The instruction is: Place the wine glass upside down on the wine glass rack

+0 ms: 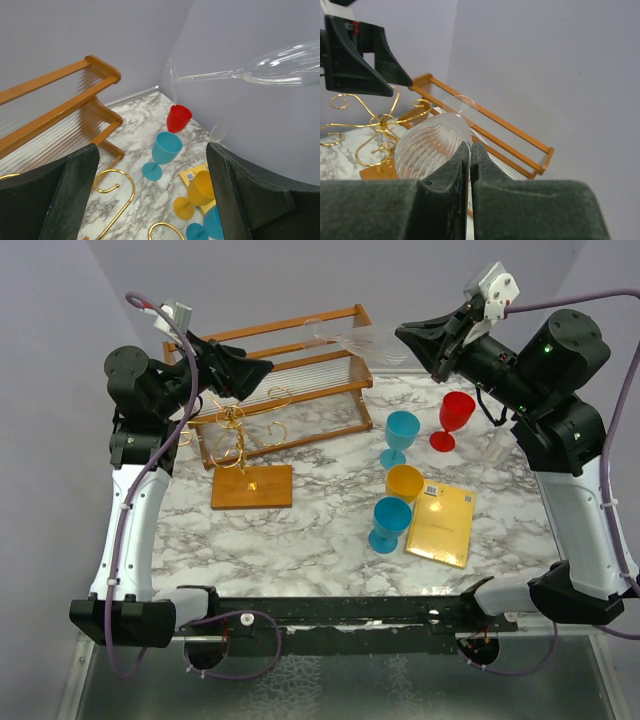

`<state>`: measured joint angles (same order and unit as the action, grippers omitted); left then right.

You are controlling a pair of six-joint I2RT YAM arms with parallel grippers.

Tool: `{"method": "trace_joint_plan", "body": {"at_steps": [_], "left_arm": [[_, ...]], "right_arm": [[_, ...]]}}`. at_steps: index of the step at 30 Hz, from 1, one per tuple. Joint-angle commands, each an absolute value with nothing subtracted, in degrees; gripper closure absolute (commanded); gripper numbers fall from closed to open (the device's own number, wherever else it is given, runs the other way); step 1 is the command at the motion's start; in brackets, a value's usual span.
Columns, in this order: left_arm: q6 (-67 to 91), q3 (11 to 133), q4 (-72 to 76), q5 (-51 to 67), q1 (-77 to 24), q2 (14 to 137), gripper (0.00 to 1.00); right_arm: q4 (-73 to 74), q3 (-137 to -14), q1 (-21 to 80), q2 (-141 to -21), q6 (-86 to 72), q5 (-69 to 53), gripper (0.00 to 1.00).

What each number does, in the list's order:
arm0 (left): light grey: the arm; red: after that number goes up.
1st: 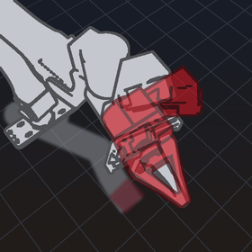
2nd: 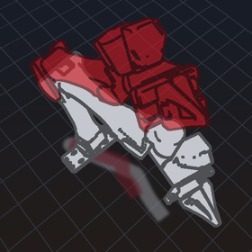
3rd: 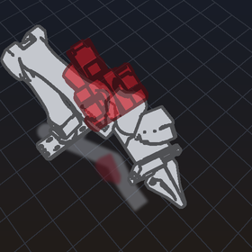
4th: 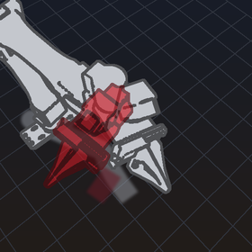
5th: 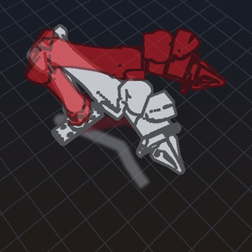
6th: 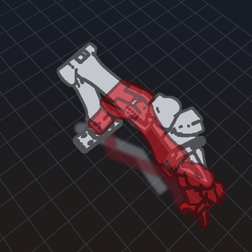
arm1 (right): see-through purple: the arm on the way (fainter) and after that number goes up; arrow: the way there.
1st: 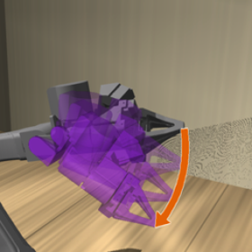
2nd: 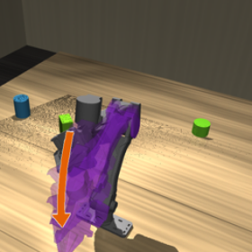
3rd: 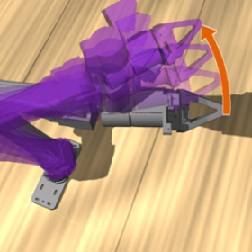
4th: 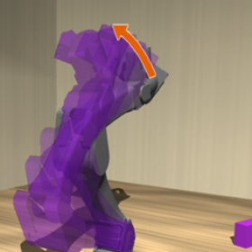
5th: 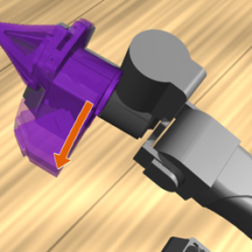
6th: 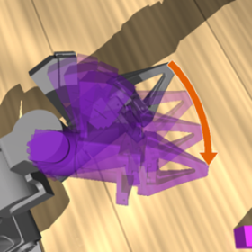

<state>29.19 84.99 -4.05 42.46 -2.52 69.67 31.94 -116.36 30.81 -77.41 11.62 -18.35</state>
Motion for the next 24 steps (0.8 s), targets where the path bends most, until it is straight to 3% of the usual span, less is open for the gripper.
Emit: {"method": "trace_joint_plan", "body": {"at_steps": [1,6,12,24], "left_arm": [[37.1,83.2,6.6,48.0,-3.5,69.8,0.09],[39.0,81.4,9.7,49.3,-4.2,69.5,0.12],[39.8,80.0,10.8,48.9,-5.0,69.6,0.34],[40.2,78.6,11.0,48.1,-6.2,70.3,0.65]], "right_arm": [[30.3,-119.7,31.1,-79.0,5.3,-25.9,0.99],[29.6,-119.7,31.1,-79.8,2.4,-29.6,0.99],[28.9,-119.1,31.1,-80.6,0.9,-31.4,0.99],[28.0,-118.3,31.1,-80.9,0.0,-32.8,0.99]]}}
